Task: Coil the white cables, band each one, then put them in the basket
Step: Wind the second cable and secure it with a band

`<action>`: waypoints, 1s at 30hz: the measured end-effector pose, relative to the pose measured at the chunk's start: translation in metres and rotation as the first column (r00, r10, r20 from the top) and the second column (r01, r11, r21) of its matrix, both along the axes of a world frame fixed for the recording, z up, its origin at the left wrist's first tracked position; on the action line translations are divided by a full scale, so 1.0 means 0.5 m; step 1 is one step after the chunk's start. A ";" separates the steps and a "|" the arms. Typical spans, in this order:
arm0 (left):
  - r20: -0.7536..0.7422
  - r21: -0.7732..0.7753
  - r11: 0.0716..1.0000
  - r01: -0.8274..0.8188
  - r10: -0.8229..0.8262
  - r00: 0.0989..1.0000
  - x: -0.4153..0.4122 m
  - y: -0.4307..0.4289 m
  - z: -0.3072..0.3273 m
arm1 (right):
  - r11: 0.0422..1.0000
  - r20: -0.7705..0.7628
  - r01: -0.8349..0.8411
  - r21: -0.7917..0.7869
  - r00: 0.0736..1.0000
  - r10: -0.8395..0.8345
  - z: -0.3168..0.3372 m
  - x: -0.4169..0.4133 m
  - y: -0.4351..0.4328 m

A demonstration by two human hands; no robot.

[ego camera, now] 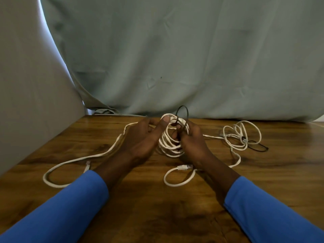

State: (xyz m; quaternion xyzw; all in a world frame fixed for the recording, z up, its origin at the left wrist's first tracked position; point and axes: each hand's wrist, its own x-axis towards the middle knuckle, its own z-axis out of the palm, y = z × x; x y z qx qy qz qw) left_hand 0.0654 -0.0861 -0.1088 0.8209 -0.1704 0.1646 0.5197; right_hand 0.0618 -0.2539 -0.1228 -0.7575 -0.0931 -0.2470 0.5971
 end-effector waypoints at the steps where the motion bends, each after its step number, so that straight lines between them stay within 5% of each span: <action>1: -0.097 -0.078 0.996 0.046 -0.053 0.994 -0.003 -0.010 -0.005 | 1.000 -0.004 0.019 0.018 1.000 -0.019 0.000 -0.001 0.001; 5: -0.332 -0.404 0.914 0.037 -0.184 0.925 -0.005 -0.031 -0.014 | 0.984 -0.057 0.031 0.176 0.998 -0.021 0.009 -0.008 0.004; 10: -0.375 -0.479 0.853 0.208 -0.413 0.830 -0.025 -0.055 -0.018 | 0.942 -0.072 -0.019 0.336 0.996 0.046 0.003 0.000 0.010; 16: -0.265 -0.628 0.774 0.078 -0.307 0.914 -0.014 -0.084 -0.039 | 0.970 -0.099 0.067 0.232 0.994 -0.045 0.002 0.007 0.027; 25: -0.201 -0.919 0.391 0.055 -0.584 0.787 -0.015 -0.064 -0.016 | 0.981 -0.081 0.082 0.177 0.994 -0.069 -0.006 0.012 0.027; 27: -0.208 -0.918 0.392 0.059 -0.602 0.771 -0.014 -0.058 -0.008 | 0.988 -0.079 0.073 0.137 0.995 -0.063 -0.006 0.012 0.022; 30: -0.252 -0.843 0.531 0.086 -0.530 0.810 -0.006 -0.059 -0.004 | 0.993 -0.052 0.048 -0.107 0.997 -0.054 -0.016 0.013 0.014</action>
